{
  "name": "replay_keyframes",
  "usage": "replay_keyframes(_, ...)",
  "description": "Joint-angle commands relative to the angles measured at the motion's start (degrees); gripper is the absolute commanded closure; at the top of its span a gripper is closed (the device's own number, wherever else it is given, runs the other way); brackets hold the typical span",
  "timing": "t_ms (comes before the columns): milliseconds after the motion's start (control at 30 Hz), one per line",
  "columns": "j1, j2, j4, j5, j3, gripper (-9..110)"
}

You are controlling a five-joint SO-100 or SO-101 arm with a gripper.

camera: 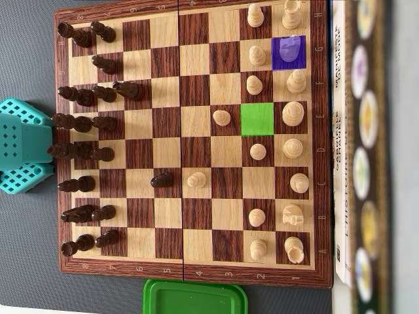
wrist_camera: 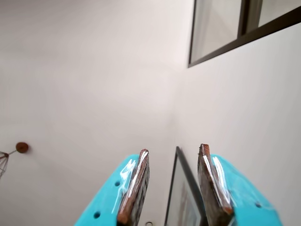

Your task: Play chess

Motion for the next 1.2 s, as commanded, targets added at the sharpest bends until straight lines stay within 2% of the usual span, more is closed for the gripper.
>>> replay_keyframes(0,-0.26,-0.62,0.0,0.18,1.14,86)
replay_keyframes(1167,-0.26,-0.97,1.93,-0.35,1.14,86)
